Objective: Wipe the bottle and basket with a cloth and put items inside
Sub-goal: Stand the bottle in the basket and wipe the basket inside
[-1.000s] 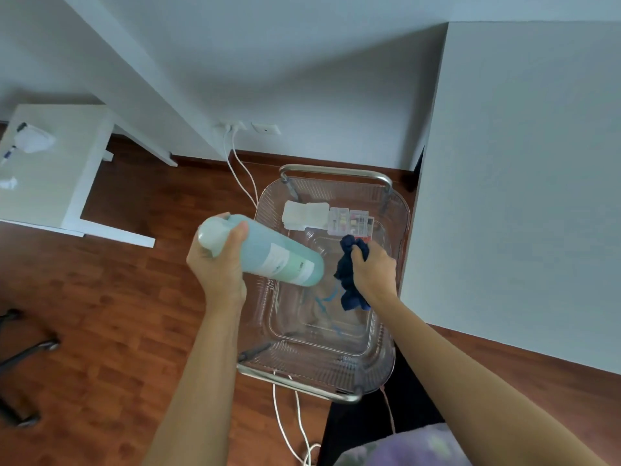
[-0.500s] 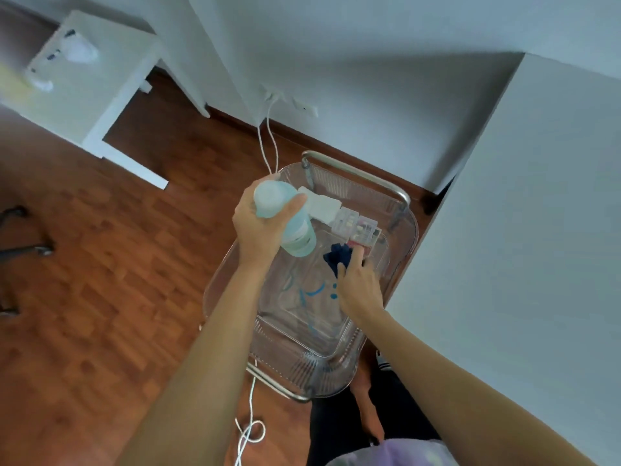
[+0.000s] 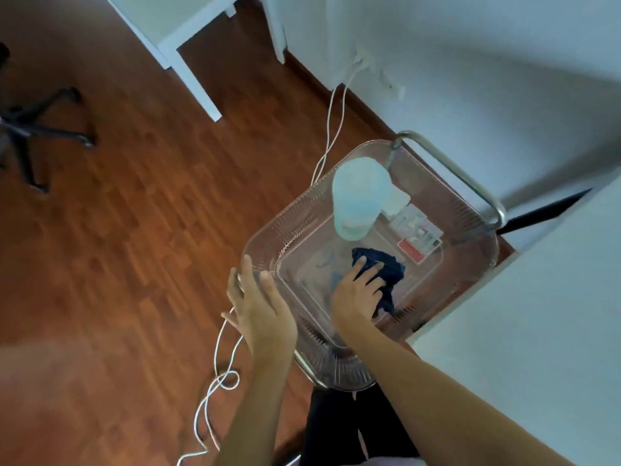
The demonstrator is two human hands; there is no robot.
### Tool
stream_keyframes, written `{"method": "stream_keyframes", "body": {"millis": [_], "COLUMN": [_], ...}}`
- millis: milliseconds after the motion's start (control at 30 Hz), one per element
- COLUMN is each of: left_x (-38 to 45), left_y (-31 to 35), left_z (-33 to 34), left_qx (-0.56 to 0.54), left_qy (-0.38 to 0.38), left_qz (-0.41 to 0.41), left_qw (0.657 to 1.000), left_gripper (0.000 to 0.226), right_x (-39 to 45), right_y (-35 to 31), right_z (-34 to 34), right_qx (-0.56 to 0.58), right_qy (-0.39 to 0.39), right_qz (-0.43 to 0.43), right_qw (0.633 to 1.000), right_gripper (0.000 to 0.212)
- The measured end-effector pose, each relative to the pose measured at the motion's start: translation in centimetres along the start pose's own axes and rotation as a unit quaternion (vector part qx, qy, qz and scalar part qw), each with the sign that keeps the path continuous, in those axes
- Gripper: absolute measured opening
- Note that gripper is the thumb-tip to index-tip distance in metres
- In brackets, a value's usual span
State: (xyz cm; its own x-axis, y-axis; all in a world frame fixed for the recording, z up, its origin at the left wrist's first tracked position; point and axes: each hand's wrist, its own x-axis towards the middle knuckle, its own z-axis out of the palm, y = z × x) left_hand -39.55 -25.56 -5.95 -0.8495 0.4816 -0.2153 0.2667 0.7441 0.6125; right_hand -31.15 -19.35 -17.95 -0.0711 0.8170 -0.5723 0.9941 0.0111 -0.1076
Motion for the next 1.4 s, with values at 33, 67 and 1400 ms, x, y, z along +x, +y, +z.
{"method": "stream_keyframes", "body": {"millis": [33, 67, 1400], "left_x": [0.1, 0.2, 1.4], "left_y": [-0.1, -0.3, 1.1], "left_z": [0.2, 0.3, 0.6], "left_qx": [0.001, 0.008, 0.02], "left_qy": [0.012, 0.019, -0.001], "left_qz": [0.001, 0.003, 0.012], "left_qw": [1.0, 1.0, 1.0], "left_gripper": [0.046, 0.046, 0.036], "right_x": [0.3, 0.6, 1.1], "right_y": [-0.7, -1.4, -1.4], "right_z": [-0.1, -0.3, -2.6], "right_qx": [-0.003, -0.009, -0.103], "right_qy": [-0.006, -0.014, -0.01], "right_qz": [0.005, 0.007, -0.122], "right_qw": [1.0, 1.0, 0.987], "right_gripper": [0.072, 0.072, 0.065]}}
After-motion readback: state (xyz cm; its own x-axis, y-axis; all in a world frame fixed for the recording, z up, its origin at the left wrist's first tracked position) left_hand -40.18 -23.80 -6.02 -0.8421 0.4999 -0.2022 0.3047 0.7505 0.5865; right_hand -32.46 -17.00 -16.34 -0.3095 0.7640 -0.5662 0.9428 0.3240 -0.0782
